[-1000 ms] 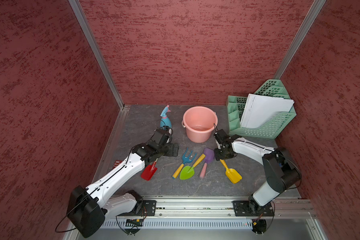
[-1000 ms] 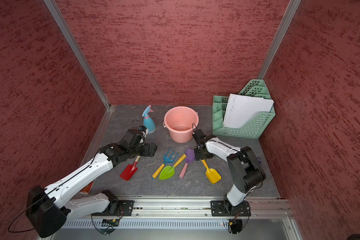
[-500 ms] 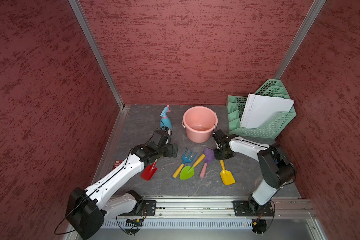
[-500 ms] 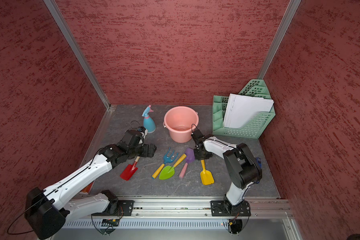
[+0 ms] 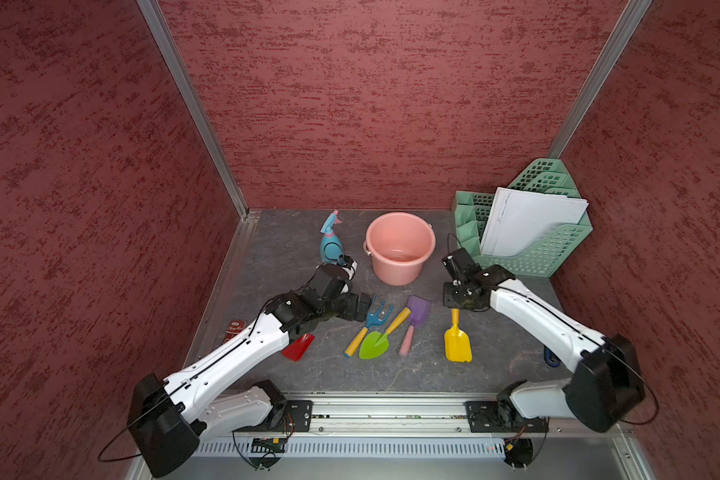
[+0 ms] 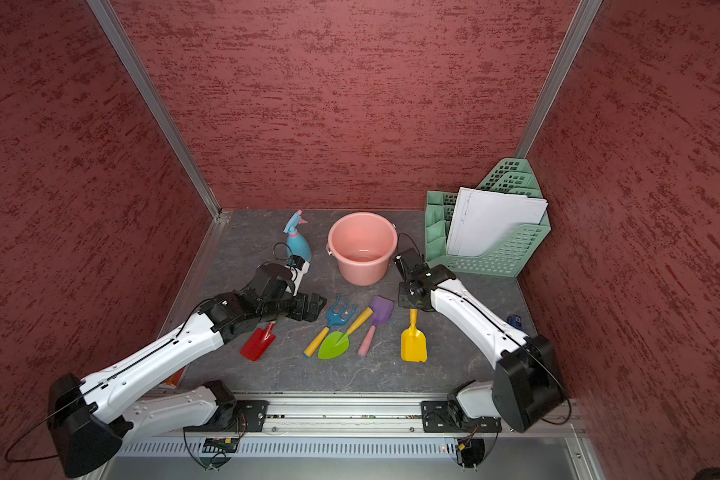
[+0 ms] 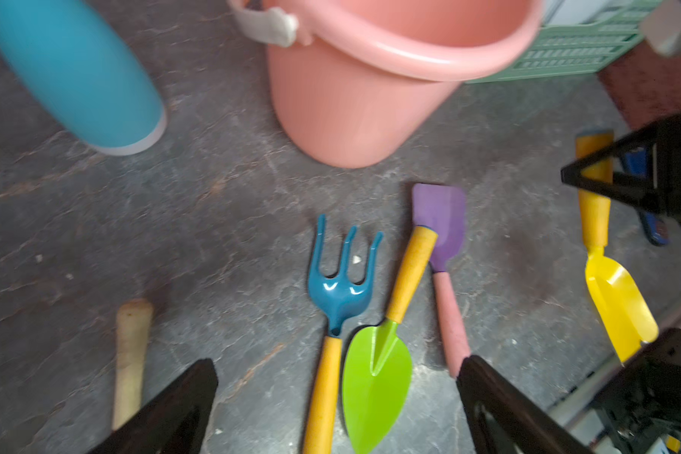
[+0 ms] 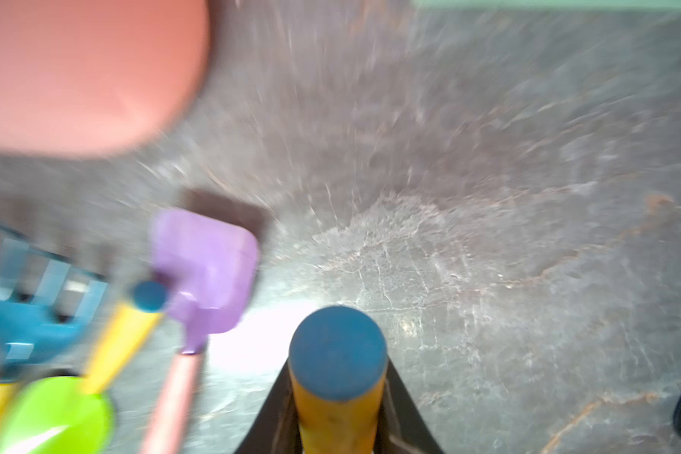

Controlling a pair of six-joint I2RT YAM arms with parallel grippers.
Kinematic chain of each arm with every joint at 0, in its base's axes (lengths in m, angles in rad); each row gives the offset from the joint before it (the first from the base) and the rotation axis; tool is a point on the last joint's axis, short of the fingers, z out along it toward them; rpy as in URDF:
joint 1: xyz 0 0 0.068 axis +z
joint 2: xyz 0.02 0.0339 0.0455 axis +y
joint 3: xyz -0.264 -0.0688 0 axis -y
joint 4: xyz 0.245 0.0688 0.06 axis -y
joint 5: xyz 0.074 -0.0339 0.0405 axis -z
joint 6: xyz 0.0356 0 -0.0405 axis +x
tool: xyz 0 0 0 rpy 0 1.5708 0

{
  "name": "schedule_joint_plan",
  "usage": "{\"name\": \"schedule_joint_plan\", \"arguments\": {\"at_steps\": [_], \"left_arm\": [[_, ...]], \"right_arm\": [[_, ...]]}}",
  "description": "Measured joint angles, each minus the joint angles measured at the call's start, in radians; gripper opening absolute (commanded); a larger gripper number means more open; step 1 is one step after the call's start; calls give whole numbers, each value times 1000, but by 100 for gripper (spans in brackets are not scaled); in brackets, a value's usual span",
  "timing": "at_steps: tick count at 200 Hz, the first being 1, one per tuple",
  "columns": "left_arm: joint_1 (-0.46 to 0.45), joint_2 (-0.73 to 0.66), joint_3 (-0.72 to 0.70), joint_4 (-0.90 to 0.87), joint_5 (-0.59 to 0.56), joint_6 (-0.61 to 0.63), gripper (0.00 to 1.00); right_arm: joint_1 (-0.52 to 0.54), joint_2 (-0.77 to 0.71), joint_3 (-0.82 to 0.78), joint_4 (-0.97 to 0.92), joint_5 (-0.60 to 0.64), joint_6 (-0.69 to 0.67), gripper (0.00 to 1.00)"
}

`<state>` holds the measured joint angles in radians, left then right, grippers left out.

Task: Organize the gardening tools
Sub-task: Pick up the gardening tool from the center of the board.

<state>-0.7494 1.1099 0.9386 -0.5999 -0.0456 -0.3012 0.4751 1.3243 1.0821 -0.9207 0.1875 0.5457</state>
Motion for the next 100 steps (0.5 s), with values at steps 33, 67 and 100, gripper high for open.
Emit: {"name": "schedule_joint_plan", "arguments": {"at_steps": [33, 67, 100], "left_arm": [[-73, 11, 55, 81, 35, -7, 100], [-122, 19, 26, 273, 121, -82, 99], [-267, 102, 6, 446, 102, -118, 99]], "right_arm": [[0, -169, 87, -27, 42, 217, 0], [0, -239, 125, -52, 114, 445, 0], [5, -227, 132, -57, 164, 649, 0]]}}
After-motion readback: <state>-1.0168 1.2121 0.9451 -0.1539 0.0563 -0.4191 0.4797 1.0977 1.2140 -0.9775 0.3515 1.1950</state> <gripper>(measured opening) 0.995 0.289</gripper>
